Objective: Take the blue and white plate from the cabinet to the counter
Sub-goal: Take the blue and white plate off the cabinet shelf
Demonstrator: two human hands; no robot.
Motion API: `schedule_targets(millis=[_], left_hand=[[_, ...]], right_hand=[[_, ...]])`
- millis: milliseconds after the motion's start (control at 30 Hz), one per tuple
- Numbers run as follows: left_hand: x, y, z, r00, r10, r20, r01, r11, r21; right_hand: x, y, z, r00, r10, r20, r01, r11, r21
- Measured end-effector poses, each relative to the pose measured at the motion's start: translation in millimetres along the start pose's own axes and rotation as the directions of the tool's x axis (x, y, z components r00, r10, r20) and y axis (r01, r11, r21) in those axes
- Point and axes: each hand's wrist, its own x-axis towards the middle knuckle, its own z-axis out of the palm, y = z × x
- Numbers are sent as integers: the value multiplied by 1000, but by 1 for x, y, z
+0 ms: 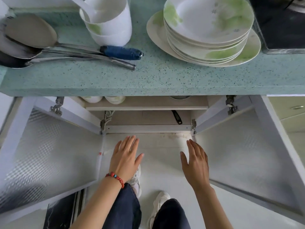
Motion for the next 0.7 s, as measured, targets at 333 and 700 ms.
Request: schedule_targets(millis=[333,700], left_hand=[[108,-12,87,992,58,-109,-59,998,-8],[209,-25,163,934,117,-337,-143,988,-53]], right_hand=[[95,52,87,988,-13,-156,24,997,67],[196,102,153,891,-141,-431,179,983,50]])
